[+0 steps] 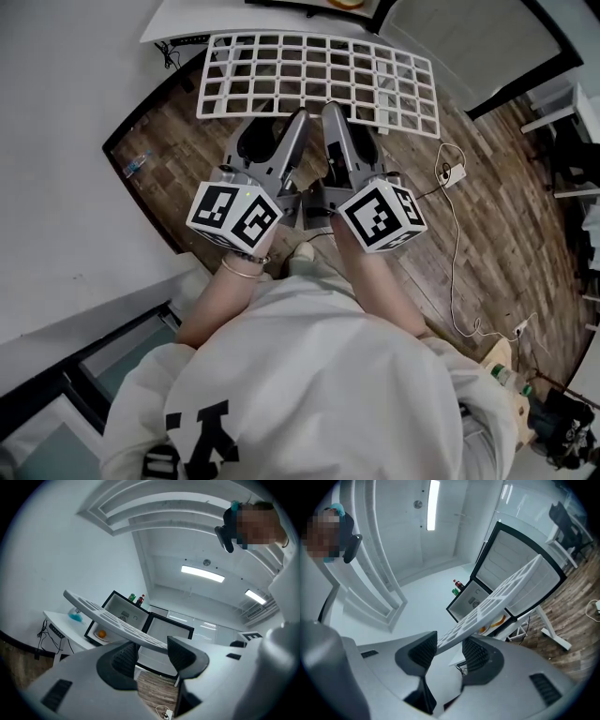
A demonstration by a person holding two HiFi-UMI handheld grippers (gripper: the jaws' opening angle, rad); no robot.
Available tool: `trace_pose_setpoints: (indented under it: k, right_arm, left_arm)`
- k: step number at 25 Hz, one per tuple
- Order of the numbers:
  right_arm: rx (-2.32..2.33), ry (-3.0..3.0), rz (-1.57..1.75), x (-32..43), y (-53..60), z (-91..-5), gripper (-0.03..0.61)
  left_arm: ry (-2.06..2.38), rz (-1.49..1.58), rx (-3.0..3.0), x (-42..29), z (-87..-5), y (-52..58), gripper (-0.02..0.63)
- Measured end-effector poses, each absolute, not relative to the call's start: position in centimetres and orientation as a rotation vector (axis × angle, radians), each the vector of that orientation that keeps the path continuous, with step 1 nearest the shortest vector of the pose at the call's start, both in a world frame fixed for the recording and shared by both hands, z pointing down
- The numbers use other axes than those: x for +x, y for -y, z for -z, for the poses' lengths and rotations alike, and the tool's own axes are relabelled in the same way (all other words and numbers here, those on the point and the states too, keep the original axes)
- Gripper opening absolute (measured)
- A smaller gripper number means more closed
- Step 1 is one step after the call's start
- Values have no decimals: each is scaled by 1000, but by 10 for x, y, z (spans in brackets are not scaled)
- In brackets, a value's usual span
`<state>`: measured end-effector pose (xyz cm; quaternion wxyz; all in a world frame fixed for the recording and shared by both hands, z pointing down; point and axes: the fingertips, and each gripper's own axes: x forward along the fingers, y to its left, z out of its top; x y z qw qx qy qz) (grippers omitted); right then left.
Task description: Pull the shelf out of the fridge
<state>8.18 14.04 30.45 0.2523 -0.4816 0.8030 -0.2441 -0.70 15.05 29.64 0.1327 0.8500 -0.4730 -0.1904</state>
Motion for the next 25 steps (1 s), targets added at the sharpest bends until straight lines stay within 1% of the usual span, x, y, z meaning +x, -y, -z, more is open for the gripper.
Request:
trace_pose_setpoints:
  k: [13,20,25]
  right_arm:
    - [-1378,-2148,634,44,-210,-299,178]
    - [-1400,-2143,627,45,-226,-302,178]
    - [-1397,-2190,561,57,-222,-287,181]
  left_arm:
    - [1296,543,2485,-45,-291,-214,196]
    - [1277,546,2482,-43,-295,-228,196]
    - [1284,593,2479,-31,-283,-226,196]
